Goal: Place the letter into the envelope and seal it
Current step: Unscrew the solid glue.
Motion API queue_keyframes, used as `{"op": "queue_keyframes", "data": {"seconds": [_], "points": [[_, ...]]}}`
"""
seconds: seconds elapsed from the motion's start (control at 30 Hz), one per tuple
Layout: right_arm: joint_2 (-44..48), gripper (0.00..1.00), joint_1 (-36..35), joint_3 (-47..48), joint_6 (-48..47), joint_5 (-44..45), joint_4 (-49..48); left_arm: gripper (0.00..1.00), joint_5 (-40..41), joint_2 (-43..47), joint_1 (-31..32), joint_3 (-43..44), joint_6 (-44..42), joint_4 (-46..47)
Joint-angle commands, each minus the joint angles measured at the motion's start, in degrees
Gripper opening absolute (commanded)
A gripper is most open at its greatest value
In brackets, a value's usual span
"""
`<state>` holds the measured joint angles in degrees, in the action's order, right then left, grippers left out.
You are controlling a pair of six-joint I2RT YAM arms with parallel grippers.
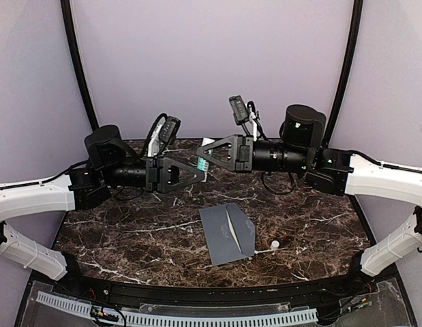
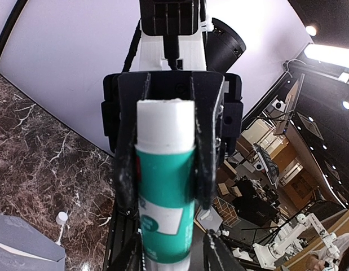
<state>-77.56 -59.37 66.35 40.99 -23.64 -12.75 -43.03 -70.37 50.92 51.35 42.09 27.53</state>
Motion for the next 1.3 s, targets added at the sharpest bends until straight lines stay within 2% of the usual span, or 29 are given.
{"op": "queue_keyframes", "data": {"seconds": [0.0,0.13,0.4,0.53,0.67,0.83,1.07,1.27], "points": [[0.62,0.04,-0.52,1.55,-0.69,1.01,-1.05,0.36,-1.59,1.27,0.15,-0.69,-0.11,0.31],[0.23,0.03,-0.52,1.46,-0.71,0.42,-0.92,0.36,-2.02,0.76,0.28,-0.66,0.12,0.0],[0.05,0.01,-0.57,1.49,-0.67,1.14,-0.25,0.15,-1.55,-0.06,0.54,-0.7,0.6,0.68],[-0.12,0.0,-0.53,1.64,-1.17,2.39,1.17,0.09,-0.62,-0.22,0.65,-0.73,0.08,-0.25],[-0.36,0.0,-0.5,2.24,-1.78,4.67,3.88,0.04,4.01,0.43,0.72,-0.6,-2.04,-3.96],[-1.53,0.0,-0.69,3.7,-1.37,8.62,8.84,0.03,11.9,0.97,0.93,1.01,-5.44,-11.54],[-5.01,0.0,-2.35,7.54,-0.33,16.06,16.63,0.03,19.6,1.13,1.11,1.54,-6.61,-15.64],[-9.33,0.0,-3.55,10.13,7.52,24.65,24.3,0.02,25.48,1.12,1.13,2.4,-8.13,-20.21]]}}
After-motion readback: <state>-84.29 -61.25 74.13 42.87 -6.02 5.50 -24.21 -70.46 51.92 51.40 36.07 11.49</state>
